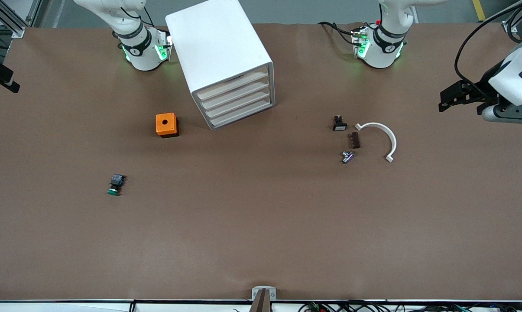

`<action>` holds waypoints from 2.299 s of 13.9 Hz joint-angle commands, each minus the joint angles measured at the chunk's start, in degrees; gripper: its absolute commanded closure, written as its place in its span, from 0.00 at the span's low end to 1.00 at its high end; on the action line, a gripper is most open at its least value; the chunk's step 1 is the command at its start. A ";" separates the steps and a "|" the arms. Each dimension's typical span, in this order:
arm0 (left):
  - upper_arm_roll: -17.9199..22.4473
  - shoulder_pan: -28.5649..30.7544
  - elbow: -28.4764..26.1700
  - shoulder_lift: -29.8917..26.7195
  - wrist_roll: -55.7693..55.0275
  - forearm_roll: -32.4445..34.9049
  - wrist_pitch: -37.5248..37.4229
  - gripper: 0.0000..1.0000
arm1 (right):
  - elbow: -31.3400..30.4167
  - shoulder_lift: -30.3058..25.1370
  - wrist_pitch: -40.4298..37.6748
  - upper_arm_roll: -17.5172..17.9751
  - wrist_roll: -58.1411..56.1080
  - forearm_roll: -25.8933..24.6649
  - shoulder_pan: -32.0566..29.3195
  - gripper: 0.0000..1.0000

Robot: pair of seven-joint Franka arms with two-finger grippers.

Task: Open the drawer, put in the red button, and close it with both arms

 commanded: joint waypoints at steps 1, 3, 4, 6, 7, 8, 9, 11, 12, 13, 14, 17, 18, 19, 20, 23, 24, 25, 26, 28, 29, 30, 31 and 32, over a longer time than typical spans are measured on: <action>0.07 0.15 3.92 0.81 -0.66 1.09 -1.49 0.00 | -0.11 -0.90 -0.40 0.09 0.32 -0.81 0.16 0.00; 0.25 0.16 4.36 0.81 -0.66 1.00 -1.49 0.00 | -0.11 -0.90 -0.14 0.09 0.41 -0.72 0.16 0.00; 0.25 0.16 4.36 0.81 -0.75 1.00 -1.49 0.00 | -0.11 -0.90 -0.14 0.09 0.41 -0.81 0.07 0.00; 0.25 0.16 4.36 0.81 -0.75 0.91 -1.41 0.00 | -0.11 -0.90 0.04 -0.44 0.41 -0.46 -0.01 0.00; 0.25 0.07 4.45 0.81 -0.75 0.91 -1.41 0.00 | -0.02 -0.90 0.13 -0.44 0.49 -0.37 -0.10 0.00; 0.17 0.07 5.41 1.08 -0.75 0.74 -1.41 0.00 | -0.11 -0.90 0.04 -0.35 0.50 -0.37 -0.10 0.00; 0.25 0.15 5.85 1.17 -0.75 0.65 -1.41 0.00 | -0.02 -0.90 0.04 -0.44 0.50 -0.28 -0.01 0.00; 0.34 0.42 5.86 1.25 -0.66 0.65 -1.41 0.00 | -0.02 -0.90 0.21 -0.52 0.50 -0.02 -0.10 0.00; 0.34 0.33 5.86 1.78 -0.75 0.74 -1.41 0.00 | -0.02 -0.90 0.39 -0.61 0.50 -0.02 -0.19 0.00; 0.34 0.33 5.86 2.04 -0.66 0.82 -1.41 0.00 | -0.02 -0.90 0.22 -0.61 0.50 -0.02 -0.19 0.00; 0.34 0.24 5.86 2.05 -0.66 0.91 -1.41 0.00 | -0.02 -0.90 -0.05 -0.70 0.50 0.07 -0.28 0.00; 0.34 0.33 5.86 2.05 -0.49 1.09 -1.41 0.00 | -0.02 -0.90 -0.92 -0.61 0.50 0.07 -0.28 0.00; 0.34 0.33 5.86 2.13 -0.49 1.09 -1.41 0.00 | -0.11 -0.90 -1.10 -0.53 0.58 0.16 -0.19 0.00; 0.34 0.33 5.86 2.13 -0.49 1.09 -1.41 0.00 | -0.02 -0.90 -1.19 -0.35 0.58 0.07 -0.10 0.00; 0.34 0.33 5.86 2.13 -0.40 1.09 -1.41 0.00 | -0.11 -0.90 -1.19 -0.44 0.58 0.25 -0.10 0.00; 0.34 0.33 5.86 2.13 0.21 1.26 -1.41 0.00 | -0.28 -1.78 -1.28 -0.53 0.67 0.86 -0.19 0.00; 0.34 0.33 5.86 2.13 0.22 1.53 -1.41 0.00 | -0.46 -1.96 -1.28 -0.61 0.67 0.86 -0.28 0.00; 0.34 0.33 5.86 2.13 0.22 1.96 -1.41 0.00 | -0.46 -1.96 -1.28 -0.61 0.67 0.86 -0.28 0.00; 0.34 0.42 5.86 2.13 0.39 2.49 -1.49 0.00 | -0.63 -2.05 -1.28 -0.61 0.67 0.86 -0.28 0.00; 0.43 1.11 5.77 2.05 2.75 2.76 -2.54 0.00 | -0.63 -2.05 -1.28 -0.53 0.67 0.86 -0.28 0.00; 0.43 1.30 5.86 2.05 3.29 2.67 -3.07 0.00 | -0.63 -2.05 -1.28 -0.53 0.67 0.86 -0.19 0.00; 0.43 1.30 5.77 2.05 2.77 2.58 -3.51 0.00 | -0.63 -2.05 -1.28 -0.53 0.67 0.86 -0.19 0.00; 0.34 1.21 5.77 2.05 1.98 2.50 -3.95 0.00 | -0.63 -2.05 -1.28 -0.53 0.67 0.86 -0.19 0.00; 0.34 1.12 5.77 2.05 0.76 2.58 -3.96 0.00 | -0.63 -2.05 -1.28 -0.53 0.58 0.86 -0.10 0.00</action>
